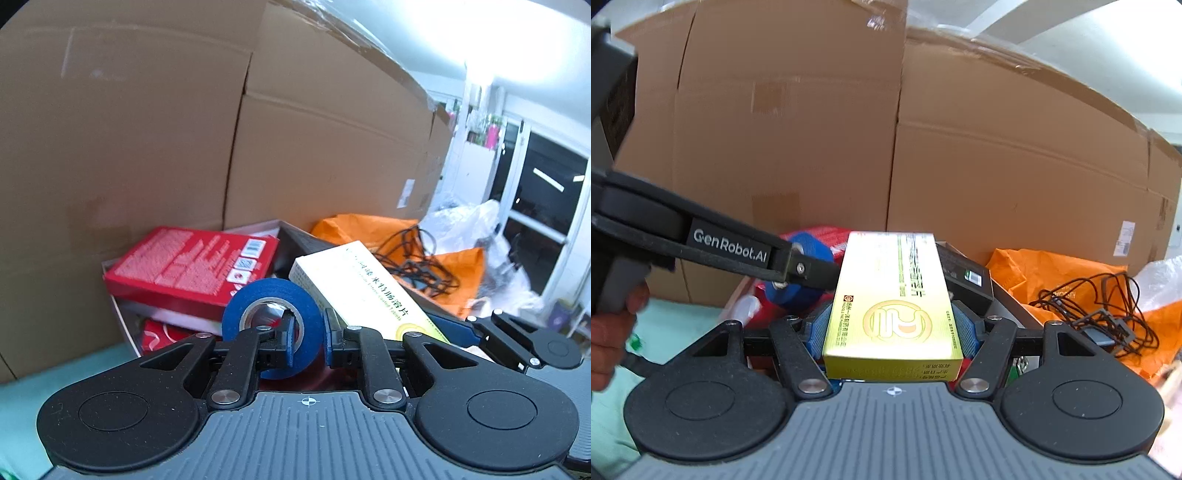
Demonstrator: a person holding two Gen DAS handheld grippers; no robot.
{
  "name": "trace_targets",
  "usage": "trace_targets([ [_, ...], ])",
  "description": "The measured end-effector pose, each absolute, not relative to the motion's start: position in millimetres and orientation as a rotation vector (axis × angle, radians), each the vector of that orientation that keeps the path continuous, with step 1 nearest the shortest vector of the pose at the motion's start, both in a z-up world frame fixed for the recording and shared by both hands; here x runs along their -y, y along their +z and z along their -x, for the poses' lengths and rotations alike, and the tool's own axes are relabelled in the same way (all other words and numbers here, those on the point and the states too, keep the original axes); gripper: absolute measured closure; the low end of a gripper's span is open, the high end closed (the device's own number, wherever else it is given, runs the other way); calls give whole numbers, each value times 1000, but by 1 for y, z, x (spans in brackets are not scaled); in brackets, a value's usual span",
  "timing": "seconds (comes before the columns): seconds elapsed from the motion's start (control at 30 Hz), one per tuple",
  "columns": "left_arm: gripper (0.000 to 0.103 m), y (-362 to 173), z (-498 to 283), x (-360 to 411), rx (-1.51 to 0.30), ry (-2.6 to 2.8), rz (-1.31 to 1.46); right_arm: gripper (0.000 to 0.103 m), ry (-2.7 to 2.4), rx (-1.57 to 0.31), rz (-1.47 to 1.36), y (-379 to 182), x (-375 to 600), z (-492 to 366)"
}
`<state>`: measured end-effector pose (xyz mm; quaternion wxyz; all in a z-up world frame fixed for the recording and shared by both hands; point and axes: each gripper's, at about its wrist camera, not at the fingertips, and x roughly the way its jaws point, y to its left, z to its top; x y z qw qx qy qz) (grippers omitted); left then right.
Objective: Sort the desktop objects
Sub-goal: 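Carry the blue tape with the left gripper and yellow box with the right to the box, then open both grippers to drop the tape and yellow box into the box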
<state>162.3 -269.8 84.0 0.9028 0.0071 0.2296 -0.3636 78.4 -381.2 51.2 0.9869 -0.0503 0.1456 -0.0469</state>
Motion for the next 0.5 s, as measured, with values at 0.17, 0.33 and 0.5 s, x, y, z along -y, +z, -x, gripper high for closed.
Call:
trace_targets([
  [0.17,91,81,-177,274,-497,-739,2,32,-92,-284,80,49,385,-78],
  [0.33,71,79,-166,277,-459,-751,-61,32,-113,-278,134,44,379,-74],
  [0.5,52,79,-154,273,-443,-747,-87,27,-104,-296,146,34,373,-71],
])
